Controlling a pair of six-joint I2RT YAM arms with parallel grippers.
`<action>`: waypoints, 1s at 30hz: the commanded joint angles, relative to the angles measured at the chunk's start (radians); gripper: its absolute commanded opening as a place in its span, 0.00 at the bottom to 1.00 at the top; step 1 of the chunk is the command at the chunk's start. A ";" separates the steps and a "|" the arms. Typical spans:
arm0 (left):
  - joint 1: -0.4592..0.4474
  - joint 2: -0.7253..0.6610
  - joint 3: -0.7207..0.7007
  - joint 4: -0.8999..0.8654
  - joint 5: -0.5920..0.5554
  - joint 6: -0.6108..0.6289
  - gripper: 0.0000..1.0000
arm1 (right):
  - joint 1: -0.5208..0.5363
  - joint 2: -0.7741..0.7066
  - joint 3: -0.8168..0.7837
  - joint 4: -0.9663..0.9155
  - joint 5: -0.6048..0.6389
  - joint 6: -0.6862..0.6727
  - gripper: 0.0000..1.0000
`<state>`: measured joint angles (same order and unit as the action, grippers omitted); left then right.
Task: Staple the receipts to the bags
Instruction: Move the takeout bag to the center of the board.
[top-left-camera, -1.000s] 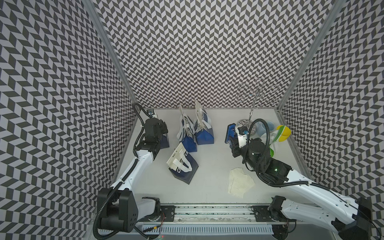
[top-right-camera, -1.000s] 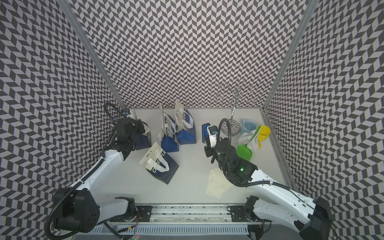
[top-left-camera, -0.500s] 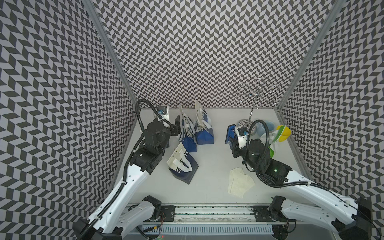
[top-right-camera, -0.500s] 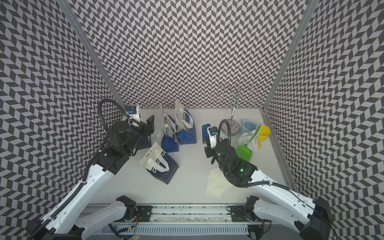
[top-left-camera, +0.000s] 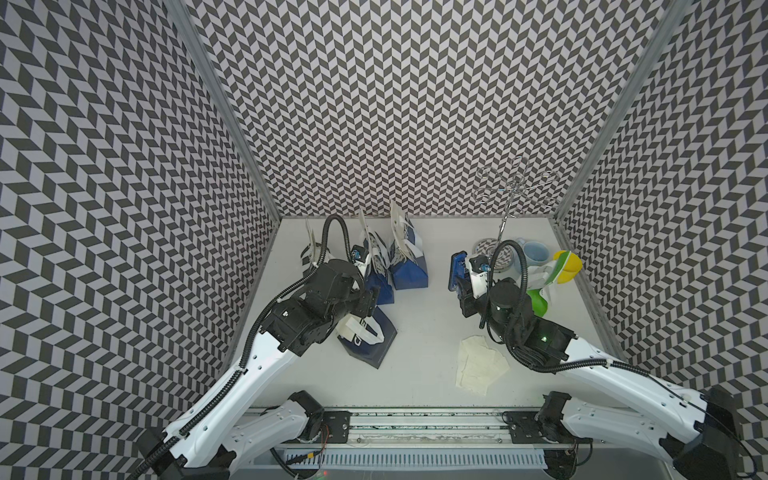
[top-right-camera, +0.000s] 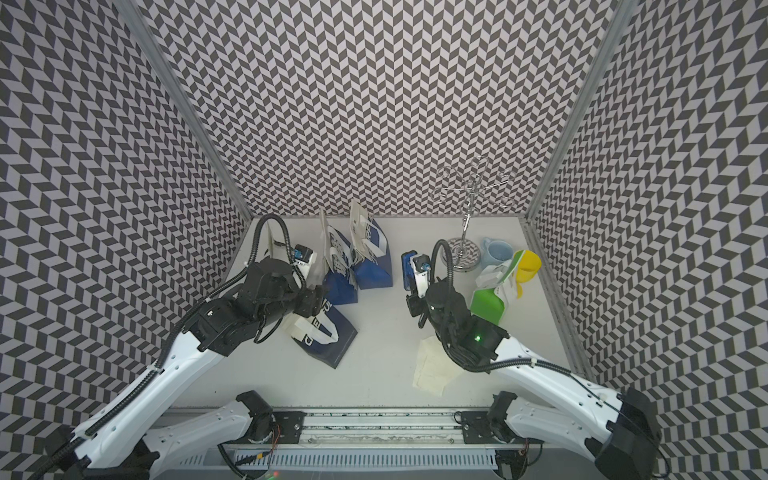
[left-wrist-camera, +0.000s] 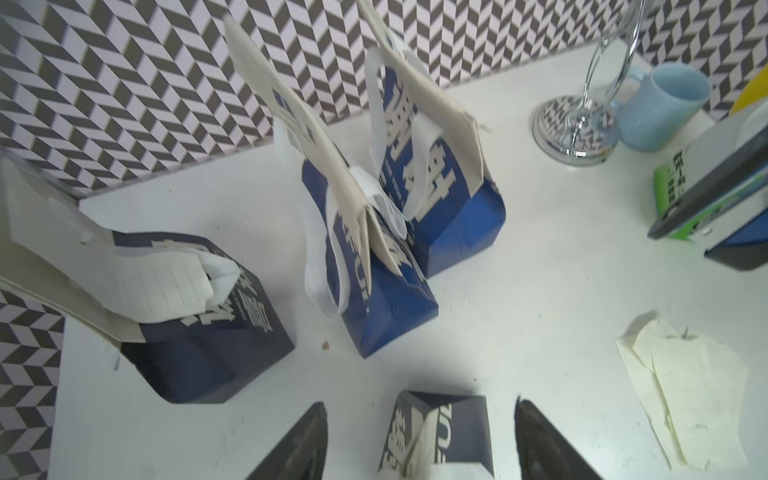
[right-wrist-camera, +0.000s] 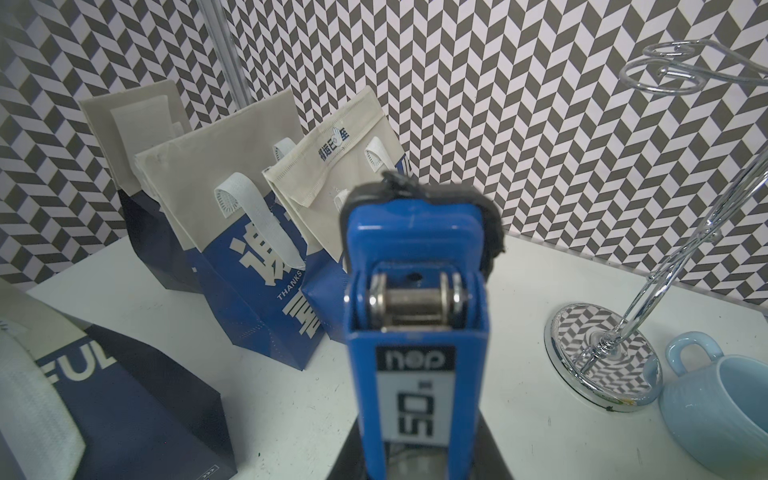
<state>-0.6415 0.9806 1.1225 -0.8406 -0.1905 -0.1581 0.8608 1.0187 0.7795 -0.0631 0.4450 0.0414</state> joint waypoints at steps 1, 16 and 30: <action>-0.003 0.010 0.035 -0.088 0.011 -0.044 0.63 | -0.001 -0.010 -0.003 0.128 0.018 0.001 0.00; -0.151 0.298 0.297 0.017 0.176 0.056 0.00 | -0.292 0.263 -0.025 0.045 -0.059 0.344 0.00; -0.184 0.755 0.482 0.279 0.016 0.354 0.03 | -0.429 0.593 0.112 -0.005 -0.206 0.425 0.00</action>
<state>-0.8284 1.6897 1.5509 -0.5961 -0.1291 0.1287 0.4397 1.5650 0.8803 -0.0818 0.2832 0.4213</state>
